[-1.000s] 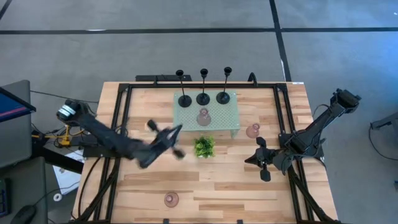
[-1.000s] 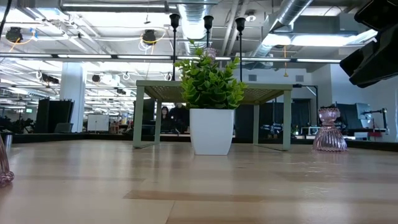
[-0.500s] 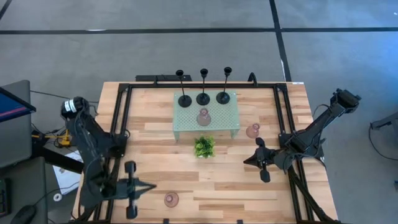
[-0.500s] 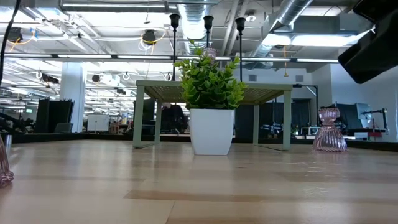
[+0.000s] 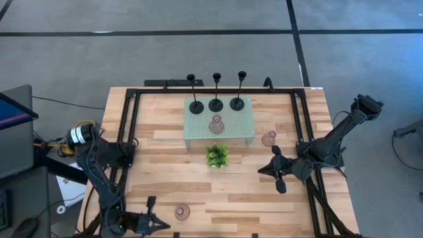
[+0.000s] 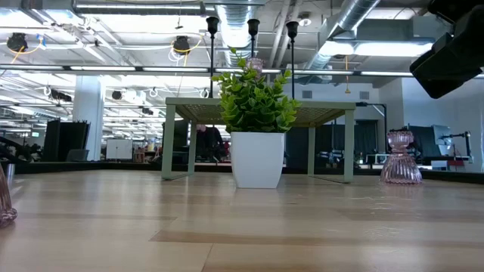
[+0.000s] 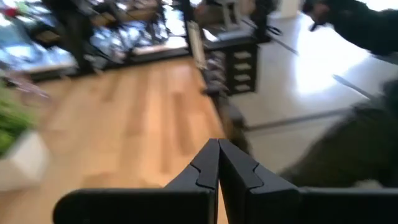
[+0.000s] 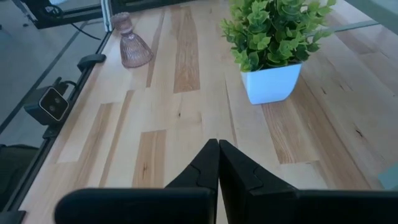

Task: Pick & Place candle stick holders
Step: Put the bottom pink glass candle holder on the shelf

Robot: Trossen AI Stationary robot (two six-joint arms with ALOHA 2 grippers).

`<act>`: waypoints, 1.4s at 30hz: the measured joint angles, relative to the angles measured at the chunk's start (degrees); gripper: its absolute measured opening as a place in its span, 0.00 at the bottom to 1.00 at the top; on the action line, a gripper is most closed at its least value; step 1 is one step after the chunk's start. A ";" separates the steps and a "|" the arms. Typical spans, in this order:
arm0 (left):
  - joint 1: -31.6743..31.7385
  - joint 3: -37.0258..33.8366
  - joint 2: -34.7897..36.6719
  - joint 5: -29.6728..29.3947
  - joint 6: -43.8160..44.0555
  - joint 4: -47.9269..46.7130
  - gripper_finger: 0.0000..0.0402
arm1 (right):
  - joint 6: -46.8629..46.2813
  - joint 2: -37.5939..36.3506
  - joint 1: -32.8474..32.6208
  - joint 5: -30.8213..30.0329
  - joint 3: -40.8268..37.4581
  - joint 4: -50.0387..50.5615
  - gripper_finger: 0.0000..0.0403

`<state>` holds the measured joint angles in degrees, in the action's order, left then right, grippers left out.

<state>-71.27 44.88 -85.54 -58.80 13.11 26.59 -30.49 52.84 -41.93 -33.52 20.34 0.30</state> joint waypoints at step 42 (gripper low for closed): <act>9.57 -12.68 -4.81 13.33 25.14 -0.57 0.30 | -0.02 0.00 0.09 -1.27 0.00 -2.49 0.00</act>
<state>-61.70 32.21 -90.35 -45.48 38.25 26.02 -30.50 52.84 -41.85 -34.79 20.34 -2.20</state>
